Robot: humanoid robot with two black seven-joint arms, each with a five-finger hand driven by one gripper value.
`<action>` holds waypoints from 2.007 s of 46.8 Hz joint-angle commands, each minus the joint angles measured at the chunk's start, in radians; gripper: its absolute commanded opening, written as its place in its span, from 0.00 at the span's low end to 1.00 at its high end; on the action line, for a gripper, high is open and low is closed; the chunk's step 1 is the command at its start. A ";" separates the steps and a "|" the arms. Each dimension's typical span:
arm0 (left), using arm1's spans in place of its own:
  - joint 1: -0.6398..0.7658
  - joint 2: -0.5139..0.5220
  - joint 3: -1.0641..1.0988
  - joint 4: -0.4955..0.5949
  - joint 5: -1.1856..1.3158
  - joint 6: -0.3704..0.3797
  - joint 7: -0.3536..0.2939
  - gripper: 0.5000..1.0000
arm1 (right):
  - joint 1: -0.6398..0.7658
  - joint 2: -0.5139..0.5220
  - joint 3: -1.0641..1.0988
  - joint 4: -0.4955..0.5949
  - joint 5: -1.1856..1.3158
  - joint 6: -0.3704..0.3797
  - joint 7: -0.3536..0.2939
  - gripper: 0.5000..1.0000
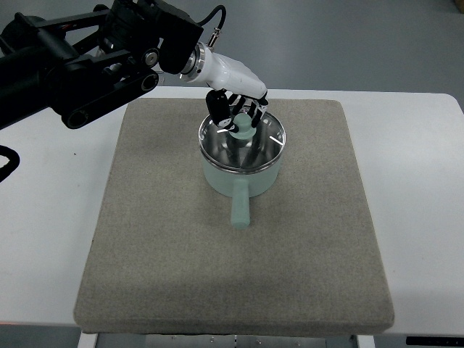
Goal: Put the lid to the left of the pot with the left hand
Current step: 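Lower the left hand and close fingers around the mint-green lid knob, then lift the glass lid off the pot with the left hand, then carry the lid beside the pot, nearer the left arm, and lower it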
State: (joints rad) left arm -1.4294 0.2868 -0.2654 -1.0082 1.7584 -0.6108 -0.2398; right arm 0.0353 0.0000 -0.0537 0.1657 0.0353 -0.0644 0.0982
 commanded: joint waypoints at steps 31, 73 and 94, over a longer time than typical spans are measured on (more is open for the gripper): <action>-0.045 0.000 -0.002 -0.023 0.004 0.000 0.002 0.00 | 0.000 0.000 0.000 0.000 0.000 0.000 0.000 0.85; 0.102 0.382 -0.112 -0.193 0.012 0.000 0.002 0.00 | 0.000 0.000 0.000 0.000 0.000 0.000 0.000 0.85; 0.262 0.428 -0.127 -0.185 0.111 0.000 -0.001 0.00 | 0.002 0.000 0.000 0.000 0.000 0.000 0.000 0.84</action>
State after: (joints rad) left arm -1.1950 0.7221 -0.3900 -1.1952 1.8579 -0.6109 -0.2410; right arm 0.0354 0.0000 -0.0537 0.1657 0.0353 -0.0644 0.0982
